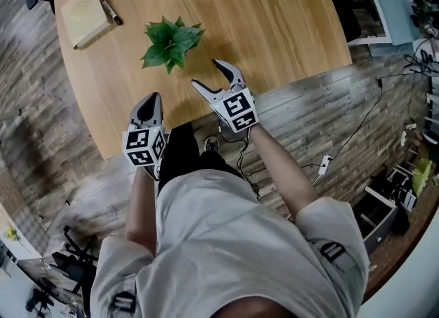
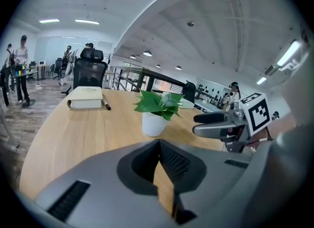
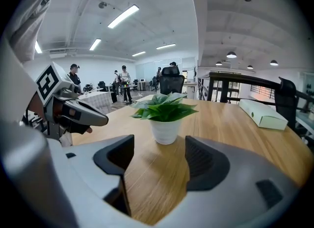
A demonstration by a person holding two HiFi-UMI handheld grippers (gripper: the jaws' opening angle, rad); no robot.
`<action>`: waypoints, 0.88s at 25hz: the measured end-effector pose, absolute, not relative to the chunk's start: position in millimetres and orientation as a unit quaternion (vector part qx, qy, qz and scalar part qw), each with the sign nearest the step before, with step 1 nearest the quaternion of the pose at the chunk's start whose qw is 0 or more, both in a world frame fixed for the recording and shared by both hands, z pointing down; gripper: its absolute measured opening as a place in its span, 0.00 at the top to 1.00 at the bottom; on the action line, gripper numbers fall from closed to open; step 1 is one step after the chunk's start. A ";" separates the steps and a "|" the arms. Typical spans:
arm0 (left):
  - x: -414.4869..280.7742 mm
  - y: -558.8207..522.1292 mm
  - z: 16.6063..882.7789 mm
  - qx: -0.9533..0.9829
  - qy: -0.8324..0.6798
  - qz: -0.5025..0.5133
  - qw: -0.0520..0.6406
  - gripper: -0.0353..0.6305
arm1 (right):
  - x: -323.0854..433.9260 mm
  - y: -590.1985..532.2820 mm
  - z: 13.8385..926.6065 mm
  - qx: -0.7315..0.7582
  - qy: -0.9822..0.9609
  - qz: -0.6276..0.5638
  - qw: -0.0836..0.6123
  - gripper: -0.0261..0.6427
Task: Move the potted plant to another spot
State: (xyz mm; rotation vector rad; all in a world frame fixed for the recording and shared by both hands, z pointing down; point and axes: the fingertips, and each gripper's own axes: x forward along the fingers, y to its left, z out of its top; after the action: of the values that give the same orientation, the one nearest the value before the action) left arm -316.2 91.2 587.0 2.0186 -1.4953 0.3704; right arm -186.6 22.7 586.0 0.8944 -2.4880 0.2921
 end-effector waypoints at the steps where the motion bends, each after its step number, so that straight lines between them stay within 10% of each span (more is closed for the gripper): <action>1: -318.4 89.1 588.9 0.758 -0.563 0.140 0.298 0.93 | -190.1 18.8 586.7 0.327 -0.909 0.104 0.236 0.46; 22: -363.0 67.8 612.4 0.750 -0.558 0.169 0.314 0.93 | -241.8 -33.5 628.5 0.309 -0.920 0.118 0.211 0.31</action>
State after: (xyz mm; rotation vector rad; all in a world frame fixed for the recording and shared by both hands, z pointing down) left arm -363.0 67.8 612.4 1.9762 -1.4707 0.4449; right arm -241.8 -33.5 628.5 0.8588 -2.5571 0.3274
